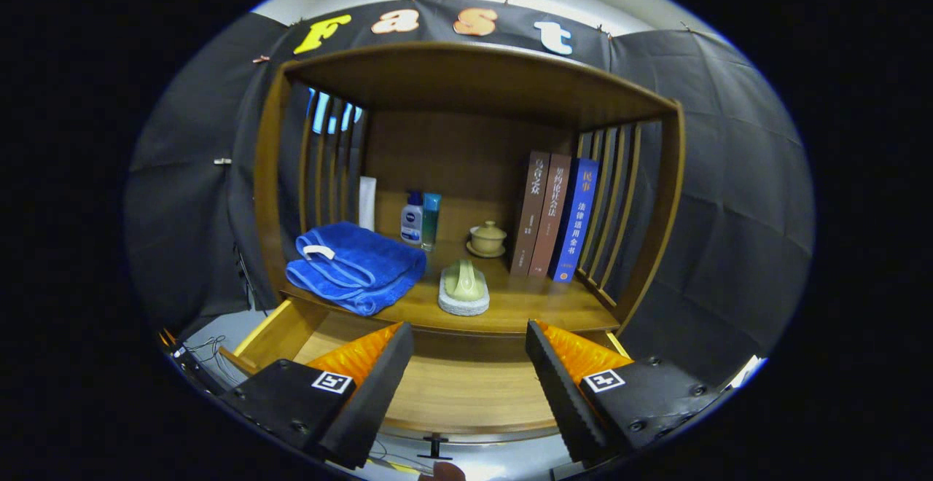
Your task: Pull open the drawer, take out the items inside it, and place them on the countertop above the cabinet.
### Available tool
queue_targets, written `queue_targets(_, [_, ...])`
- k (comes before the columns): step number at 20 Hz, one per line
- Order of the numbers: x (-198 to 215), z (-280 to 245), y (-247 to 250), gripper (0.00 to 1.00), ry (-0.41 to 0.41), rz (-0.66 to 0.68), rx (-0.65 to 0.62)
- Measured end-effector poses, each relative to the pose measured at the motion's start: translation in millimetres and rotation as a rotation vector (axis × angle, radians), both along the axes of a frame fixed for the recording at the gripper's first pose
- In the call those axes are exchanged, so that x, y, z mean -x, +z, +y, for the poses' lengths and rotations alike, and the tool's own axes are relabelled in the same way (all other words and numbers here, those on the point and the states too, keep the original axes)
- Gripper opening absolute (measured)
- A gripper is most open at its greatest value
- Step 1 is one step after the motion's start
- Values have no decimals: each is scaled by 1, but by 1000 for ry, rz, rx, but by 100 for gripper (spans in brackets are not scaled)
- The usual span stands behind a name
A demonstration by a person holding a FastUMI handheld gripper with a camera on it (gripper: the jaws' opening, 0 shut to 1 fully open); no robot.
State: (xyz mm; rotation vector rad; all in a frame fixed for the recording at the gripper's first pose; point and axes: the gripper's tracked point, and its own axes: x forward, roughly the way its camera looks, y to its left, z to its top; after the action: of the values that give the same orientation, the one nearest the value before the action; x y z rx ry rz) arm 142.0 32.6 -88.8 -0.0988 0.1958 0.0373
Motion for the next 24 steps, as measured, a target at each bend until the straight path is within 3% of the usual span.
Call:
queue_targets(6, [58,14,-34,99,51,-163,-30])
queue_targets(9, [74,13,-69,98,49,-182,-109])
queue_targets(12, [83,6,-105,98,44,-165,-69])
queue_targets(17, [80,2,-155,99,35,-108,-57])
queue_targets(24, [52,-1,-181,99,27,-53,-44])
